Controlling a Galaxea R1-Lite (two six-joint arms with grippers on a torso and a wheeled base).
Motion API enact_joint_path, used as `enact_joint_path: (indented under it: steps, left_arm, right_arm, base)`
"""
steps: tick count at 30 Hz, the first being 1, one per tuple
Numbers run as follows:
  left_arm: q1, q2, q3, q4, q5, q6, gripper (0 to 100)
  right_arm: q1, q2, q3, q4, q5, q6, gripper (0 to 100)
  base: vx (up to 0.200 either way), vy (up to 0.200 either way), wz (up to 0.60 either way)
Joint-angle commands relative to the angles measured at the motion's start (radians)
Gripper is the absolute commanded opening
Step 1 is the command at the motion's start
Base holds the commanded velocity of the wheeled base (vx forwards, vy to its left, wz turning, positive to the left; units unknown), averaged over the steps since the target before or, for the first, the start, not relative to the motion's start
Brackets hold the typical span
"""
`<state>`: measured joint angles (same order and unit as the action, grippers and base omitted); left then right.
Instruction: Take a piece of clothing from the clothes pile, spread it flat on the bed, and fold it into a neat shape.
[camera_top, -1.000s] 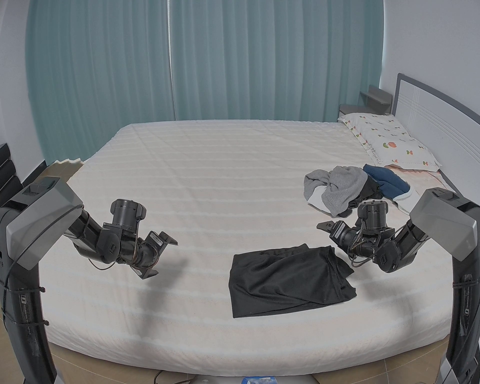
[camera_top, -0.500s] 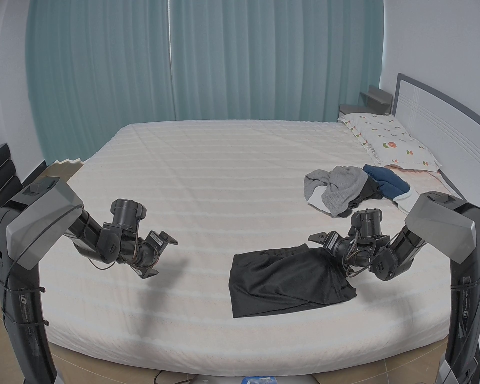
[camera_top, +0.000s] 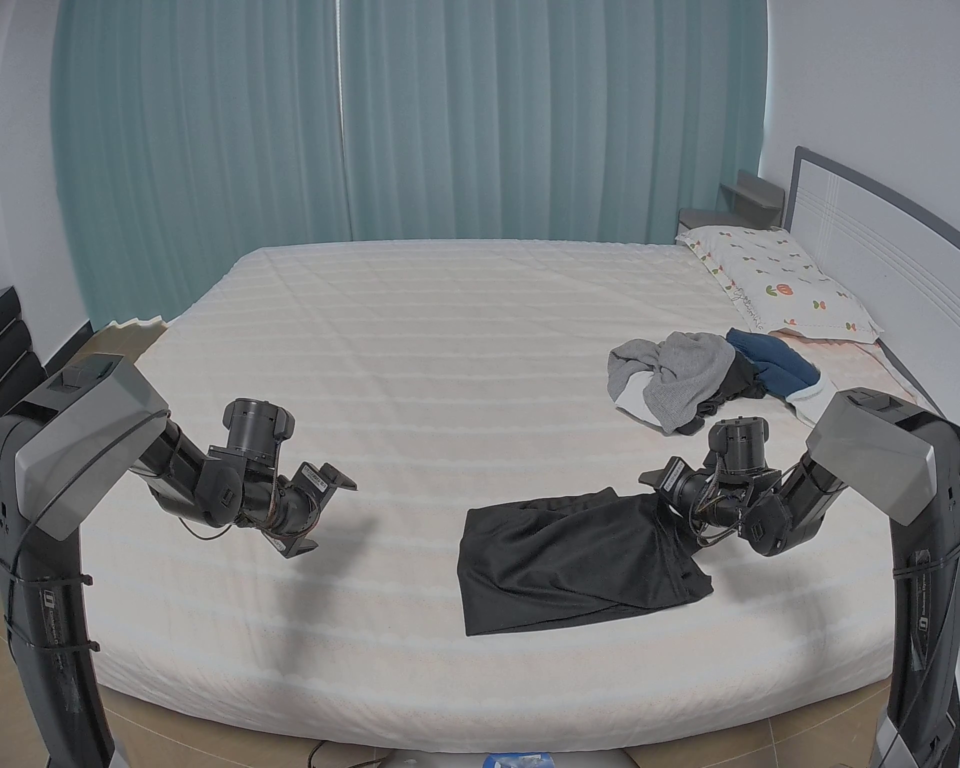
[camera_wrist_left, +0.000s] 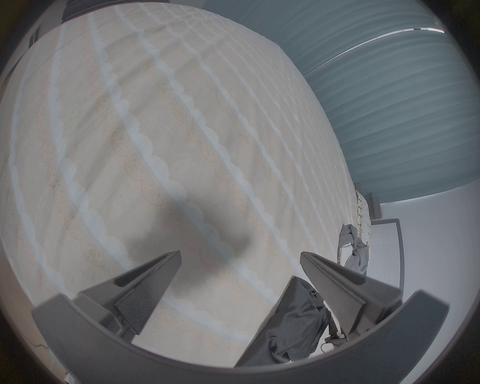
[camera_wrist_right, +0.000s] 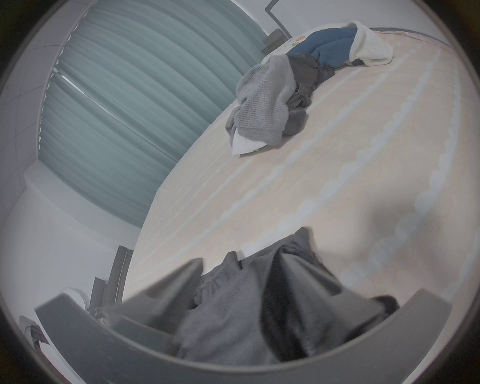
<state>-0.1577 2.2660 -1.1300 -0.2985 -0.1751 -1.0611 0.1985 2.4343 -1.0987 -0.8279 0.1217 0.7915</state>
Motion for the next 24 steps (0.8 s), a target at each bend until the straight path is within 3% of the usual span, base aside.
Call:
enact_joint_path:
  steps: [1, 16, 21, 22, 24]
  left_arm:
    - [0.0, 0.003, -0.001, -0.001, 0.0, 0.0, 100]
    - [0.0, 0.003, 0.001, -0.001, 0.002, 0.0, 100]
    - [0.0, 0.003, 0.001, -0.001, 0.002, 0.0, 100]
    - [0.0, 0.003, 0.001, -0.001, 0.002, 0.0, 100]
    - [0.0, 0.003, 0.001, -0.001, 0.002, 0.0, 100]
  right_arm:
    - [-0.024, 0.031, -0.029, 0.0, -0.005, 0.003, 0]
    - [-0.07, 0.063, -0.072, 0.0, 0.001, 0.074, 0]
    - [-0.062, 0.019, -0.026, -0.008, 0.038, 0.074, 0]
    - [-0.06, 0.005, -0.007, -0.022, 0.053, 0.074, 100]
    - [-0.057, -0.011, 0.022, -0.059, 0.075, 0.074, 100]
  base:
    - [0.0, 0.0, 0.0]
    - [0.0, 0.0, 0.0]
    - [0.0, 0.0, 0.0]
    - [0.0, 0.0, 0.0]
    - [0.0, 0.0, 0.0]
